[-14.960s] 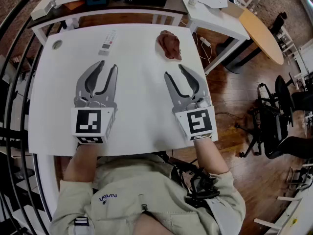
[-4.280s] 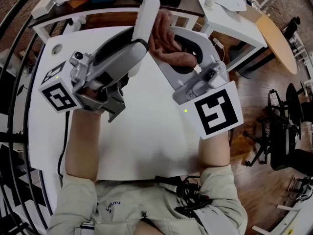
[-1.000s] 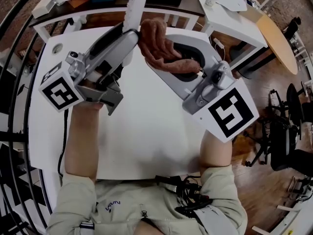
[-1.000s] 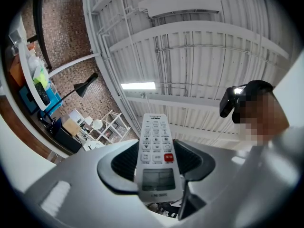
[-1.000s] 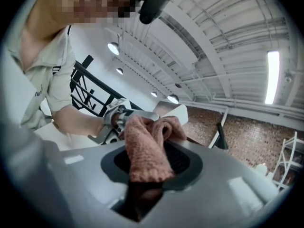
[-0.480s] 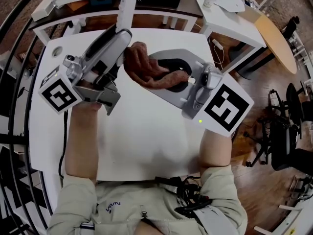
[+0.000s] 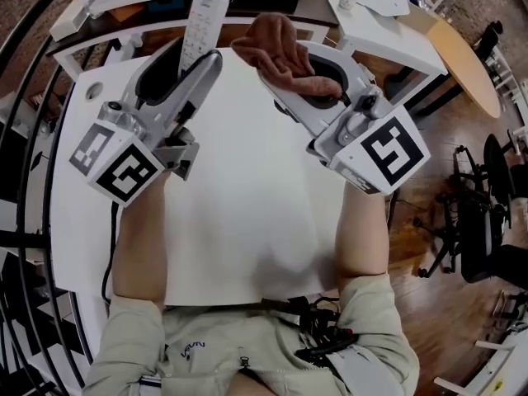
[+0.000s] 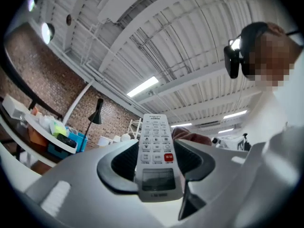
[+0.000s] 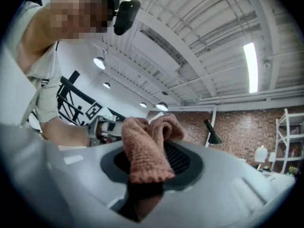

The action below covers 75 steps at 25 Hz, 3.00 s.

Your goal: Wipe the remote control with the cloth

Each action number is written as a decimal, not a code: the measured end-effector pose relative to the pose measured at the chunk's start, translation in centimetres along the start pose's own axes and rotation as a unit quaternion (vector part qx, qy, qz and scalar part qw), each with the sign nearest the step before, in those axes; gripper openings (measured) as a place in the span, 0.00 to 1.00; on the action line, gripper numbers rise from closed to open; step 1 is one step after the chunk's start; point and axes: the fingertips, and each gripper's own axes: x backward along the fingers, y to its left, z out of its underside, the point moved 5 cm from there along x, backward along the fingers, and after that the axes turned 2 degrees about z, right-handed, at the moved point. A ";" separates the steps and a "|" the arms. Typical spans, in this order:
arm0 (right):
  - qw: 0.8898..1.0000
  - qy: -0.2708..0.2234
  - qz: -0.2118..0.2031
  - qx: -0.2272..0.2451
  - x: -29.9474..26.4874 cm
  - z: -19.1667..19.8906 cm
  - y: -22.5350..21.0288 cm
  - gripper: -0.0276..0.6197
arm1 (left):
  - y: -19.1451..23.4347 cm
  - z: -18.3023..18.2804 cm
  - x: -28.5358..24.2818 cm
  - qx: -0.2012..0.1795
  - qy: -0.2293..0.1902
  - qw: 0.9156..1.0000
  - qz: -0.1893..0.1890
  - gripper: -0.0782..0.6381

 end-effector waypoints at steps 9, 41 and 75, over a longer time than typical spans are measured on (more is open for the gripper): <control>0.987 0.053 0.139 -0.056 -0.2 6.2 -5.3 0.23 | 5.5 4.4 -0.8 -0.071 0.072 0.987 -0.126 0.45; 0.870 0.442 0.163 -0.148 -0.1 25.8 -8.7 0.28 | 15.9 17.8 -3.1 -0.049 0.519 0.828 -0.206 0.45; 0.944 0.136 0.290 -0.082 10.7 4.6 5.6 0.05 | -7.5 5.2 11.1 -0.189 0.109 0.950 -0.224 0.11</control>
